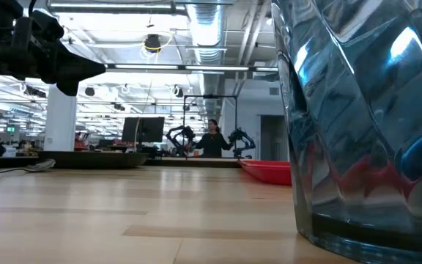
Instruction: Pick and place plate/cup/fork/spoon on tray
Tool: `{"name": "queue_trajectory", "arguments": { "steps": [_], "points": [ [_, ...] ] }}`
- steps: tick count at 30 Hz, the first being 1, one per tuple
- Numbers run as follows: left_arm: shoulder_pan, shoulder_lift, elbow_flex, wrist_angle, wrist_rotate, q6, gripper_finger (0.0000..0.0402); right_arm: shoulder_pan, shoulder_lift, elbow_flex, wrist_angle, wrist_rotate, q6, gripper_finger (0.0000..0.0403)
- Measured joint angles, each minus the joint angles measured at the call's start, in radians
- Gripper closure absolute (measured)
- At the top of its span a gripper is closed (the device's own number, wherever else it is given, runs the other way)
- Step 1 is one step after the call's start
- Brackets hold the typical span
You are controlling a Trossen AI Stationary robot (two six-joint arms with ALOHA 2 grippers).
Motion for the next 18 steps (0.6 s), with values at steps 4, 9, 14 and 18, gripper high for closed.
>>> {"name": "queue_trajectory", "arguments": {
  "steps": [4, 9, 14, 18],
  "points": [
    [0.0, 0.0, 0.0, 0.0, 0.0, 0.0, 0.0401, 0.0, 0.0, 0.0, 0.0, 0.0, 0.0, 0.0365],
    [0.0, 0.0, 0.0, 0.0, 0.0, 0.0, 0.0402, 0.0, 0.0, 0.0, 0.0, 0.0, 0.0, 0.0365],
    [0.0, 0.0, 0.0, 0.0, 0.0, 0.0, 0.0401, 0.0, 0.0, 0.0, 0.0, 0.0, 0.0, 0.0365],
    [0.0, 0.0, 0.0, 0.0, 0.0, 0.0, 0.0401, 0.0, 0.0, 0.0, 0.0, 0.0, 0.0, 0.0365]
  ]
}}
